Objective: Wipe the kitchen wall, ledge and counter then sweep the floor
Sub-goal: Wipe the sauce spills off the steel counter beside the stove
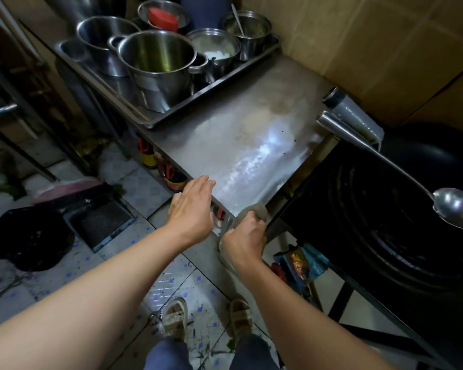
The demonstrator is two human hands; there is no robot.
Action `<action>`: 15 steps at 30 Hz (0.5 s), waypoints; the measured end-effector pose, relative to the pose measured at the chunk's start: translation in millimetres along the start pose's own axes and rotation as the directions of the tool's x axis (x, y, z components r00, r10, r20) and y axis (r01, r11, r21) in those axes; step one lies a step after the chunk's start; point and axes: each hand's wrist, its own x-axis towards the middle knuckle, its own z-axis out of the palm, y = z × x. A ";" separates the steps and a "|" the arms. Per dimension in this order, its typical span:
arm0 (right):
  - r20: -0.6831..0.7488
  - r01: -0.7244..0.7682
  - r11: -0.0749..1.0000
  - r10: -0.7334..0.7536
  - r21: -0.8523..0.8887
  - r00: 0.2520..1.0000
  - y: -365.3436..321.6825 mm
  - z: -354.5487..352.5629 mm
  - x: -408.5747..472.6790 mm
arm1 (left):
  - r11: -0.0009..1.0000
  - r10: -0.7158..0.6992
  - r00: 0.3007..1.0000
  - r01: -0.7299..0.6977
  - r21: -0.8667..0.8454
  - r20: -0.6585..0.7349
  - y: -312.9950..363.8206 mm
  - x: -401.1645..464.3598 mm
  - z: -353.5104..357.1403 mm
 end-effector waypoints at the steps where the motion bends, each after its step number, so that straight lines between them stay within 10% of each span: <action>1: 0.010 -0.012 1.000 0.012 -0.004 1.000 -1.7 1.9 -3.8 | 1.000 -0.001 1.000 0.001 0.004 0.000 -2.6 -1.8 -1.6; 7: 0.105 -0.006 0.998 -0.001 0.067 0.995 -12.0 1.3 -19.3 | 1.000 -0.030 0.999 0.030 -0.003 -0.039 -18.3 -4.4 -14.9; 15: 0.055 0.386 0.921 -0.383 -0.050 0.922 -67.1 10.0 -15.3 | 0.992 -0.115 0.988 0.109 -0.062 -0.106 -54.4 -3.4 -41.1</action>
